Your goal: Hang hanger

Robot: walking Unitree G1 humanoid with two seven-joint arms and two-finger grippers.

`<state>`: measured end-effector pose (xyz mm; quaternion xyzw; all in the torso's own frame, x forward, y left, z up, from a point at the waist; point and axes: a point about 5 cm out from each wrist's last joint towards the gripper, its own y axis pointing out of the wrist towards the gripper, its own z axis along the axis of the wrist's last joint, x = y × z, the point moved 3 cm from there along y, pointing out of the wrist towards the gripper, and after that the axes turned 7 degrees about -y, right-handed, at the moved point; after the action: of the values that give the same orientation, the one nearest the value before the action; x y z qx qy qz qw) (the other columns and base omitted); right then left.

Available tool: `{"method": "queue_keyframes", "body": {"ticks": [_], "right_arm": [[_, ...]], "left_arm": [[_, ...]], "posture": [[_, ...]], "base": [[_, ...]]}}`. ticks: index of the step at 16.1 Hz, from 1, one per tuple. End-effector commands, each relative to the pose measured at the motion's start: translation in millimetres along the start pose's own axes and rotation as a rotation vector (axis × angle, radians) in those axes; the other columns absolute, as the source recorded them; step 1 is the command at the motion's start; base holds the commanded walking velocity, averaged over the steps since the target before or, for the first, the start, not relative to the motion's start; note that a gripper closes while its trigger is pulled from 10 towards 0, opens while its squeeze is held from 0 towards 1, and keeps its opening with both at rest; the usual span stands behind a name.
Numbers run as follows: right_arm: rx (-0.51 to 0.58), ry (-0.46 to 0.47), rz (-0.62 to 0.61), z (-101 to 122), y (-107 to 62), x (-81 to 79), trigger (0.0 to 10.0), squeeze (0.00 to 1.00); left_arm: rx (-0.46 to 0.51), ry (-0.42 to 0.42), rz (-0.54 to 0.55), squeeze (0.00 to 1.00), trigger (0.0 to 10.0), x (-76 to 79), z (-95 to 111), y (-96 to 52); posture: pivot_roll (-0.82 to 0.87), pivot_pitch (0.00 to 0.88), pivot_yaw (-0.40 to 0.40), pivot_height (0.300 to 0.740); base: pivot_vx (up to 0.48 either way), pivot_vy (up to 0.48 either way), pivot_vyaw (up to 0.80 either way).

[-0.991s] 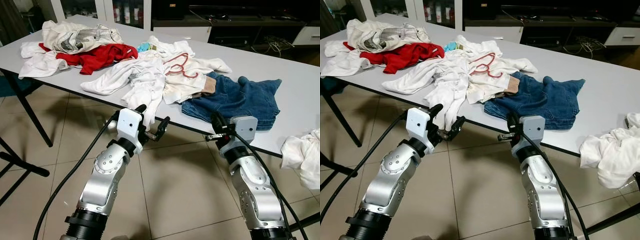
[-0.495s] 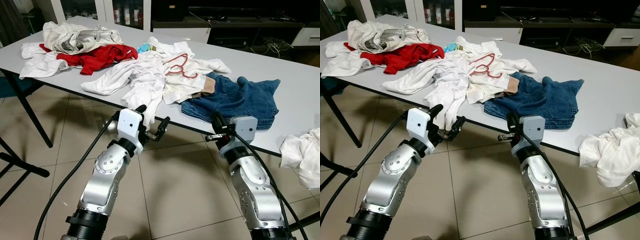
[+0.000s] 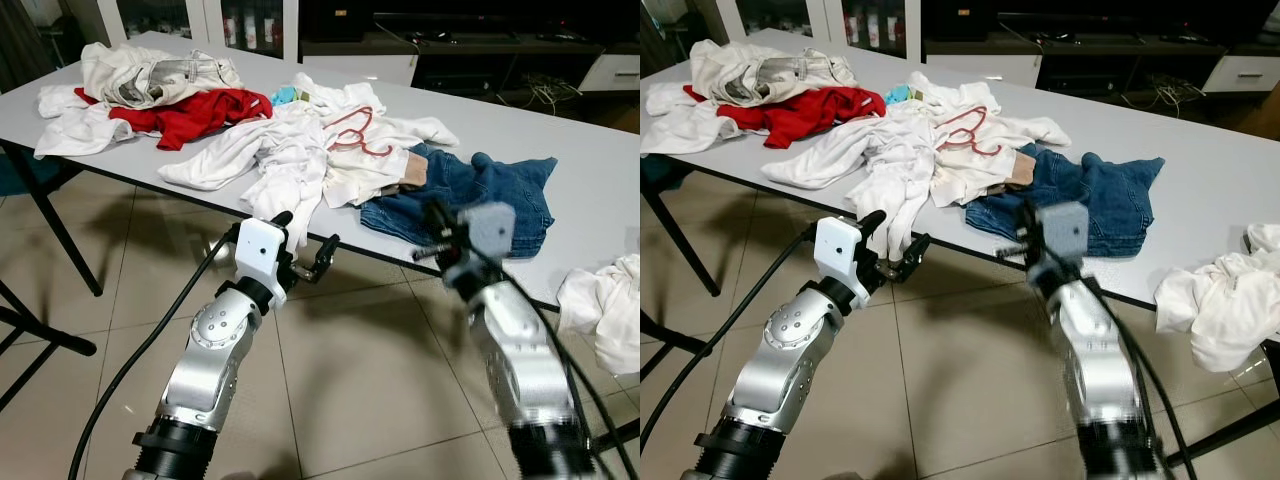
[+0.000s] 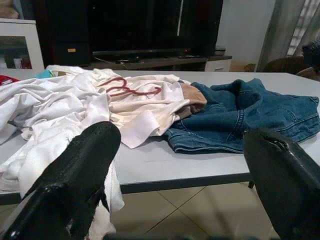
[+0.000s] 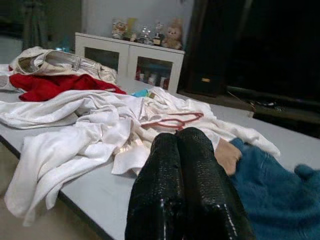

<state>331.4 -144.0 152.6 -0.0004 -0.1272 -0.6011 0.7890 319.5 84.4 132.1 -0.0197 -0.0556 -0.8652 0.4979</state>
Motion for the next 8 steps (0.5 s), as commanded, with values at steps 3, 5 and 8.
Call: {"method": "queue_keyframes", "body": {"ticks": [3,5,8], "right_arm": [[0.0,-0.003,0.016,-0.3,10.3,1.1,10.0,0.0],[-0.008,0.045,0.015,-2.4,12.5,-0.6,10.0,0.0],[-0.007,0.047,0.024,-3.9,13.4,-3.0,10.0,0.0]], "left_arm": [[0.007,0.019,0.017,0.0,10.0,-4.7,3.4,-0.4],[0.007,0.019,0.019,0.0,10.0,-4.7,3.1,-1.4],[0.007,0.019,0.02,0.0,10.0,-4.6,3.1,-1.3]], "posture": [[0.03,0.0,-0.059,0.74],[0.03,0.0,-0.06,0.74],[0.03,0.0,-0.06,0.74]], "base": [[0.0,0.0,0.45],[0.0,0.0,0.37],[0.0,0.0,0.0]]}}
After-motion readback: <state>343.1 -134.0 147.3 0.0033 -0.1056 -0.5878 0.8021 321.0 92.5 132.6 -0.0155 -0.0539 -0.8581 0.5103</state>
